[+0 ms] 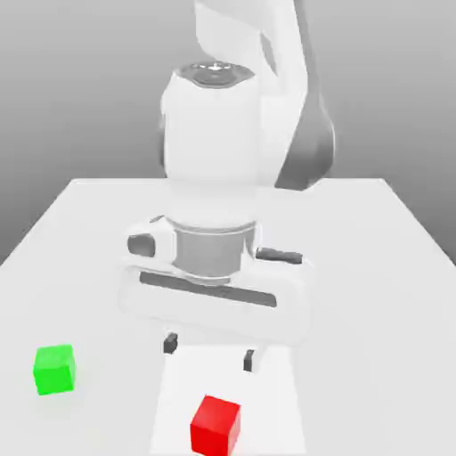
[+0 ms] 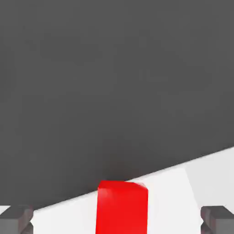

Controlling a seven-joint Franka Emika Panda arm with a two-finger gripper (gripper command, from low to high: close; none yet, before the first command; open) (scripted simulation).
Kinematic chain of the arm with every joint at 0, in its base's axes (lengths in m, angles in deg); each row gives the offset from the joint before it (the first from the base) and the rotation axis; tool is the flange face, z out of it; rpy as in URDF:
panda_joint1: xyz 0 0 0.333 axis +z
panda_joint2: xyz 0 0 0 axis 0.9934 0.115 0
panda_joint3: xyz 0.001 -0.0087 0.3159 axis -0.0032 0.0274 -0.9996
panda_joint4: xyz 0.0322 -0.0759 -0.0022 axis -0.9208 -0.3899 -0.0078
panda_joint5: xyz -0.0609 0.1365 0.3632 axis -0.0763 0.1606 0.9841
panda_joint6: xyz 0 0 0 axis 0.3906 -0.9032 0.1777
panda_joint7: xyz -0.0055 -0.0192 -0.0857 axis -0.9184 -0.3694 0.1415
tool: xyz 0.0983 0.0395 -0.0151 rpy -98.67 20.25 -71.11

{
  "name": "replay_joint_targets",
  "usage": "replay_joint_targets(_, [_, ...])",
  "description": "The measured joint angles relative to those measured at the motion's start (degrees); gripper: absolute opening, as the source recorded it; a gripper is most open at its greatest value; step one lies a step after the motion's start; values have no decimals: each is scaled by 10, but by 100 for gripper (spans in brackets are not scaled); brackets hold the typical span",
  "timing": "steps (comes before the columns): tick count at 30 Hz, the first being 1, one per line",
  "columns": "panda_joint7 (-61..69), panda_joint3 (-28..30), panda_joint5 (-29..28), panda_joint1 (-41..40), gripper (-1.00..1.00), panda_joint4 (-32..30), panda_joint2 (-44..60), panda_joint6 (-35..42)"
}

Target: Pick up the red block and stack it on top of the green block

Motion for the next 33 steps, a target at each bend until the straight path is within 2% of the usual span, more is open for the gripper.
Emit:
replay_joint_targets(5, [-13, 8, -5, 6, 0, 7, 103, -74])
replay_joint_targets(6, [-15, 11, -8, 8, -100, 10, 122, -89])
replay_joint_targets(13, [-16, 10, -9, 8, -100, 10, 126, -93])
replay_joint_targets(18, [-8, 5, 6, -2, -100, -4, 38, -20])
replay_joint_targets(24, [-76, 105, 29, -88, -100, -42, -27, 8])
replay_joint_targets(27, [-116, 155, 39, -164, -100, -61, -50, 12])
replay_joint_targets(31, [-108, 146, 71, -184, -100, -62, 13, -50])
replay_joint_targets(32, [-101, 138, 82, -190, 100, -61, 30, -67])
replay_joint_targets(33, [-101, 138, 82, -190, 100, -61, 30, -67])
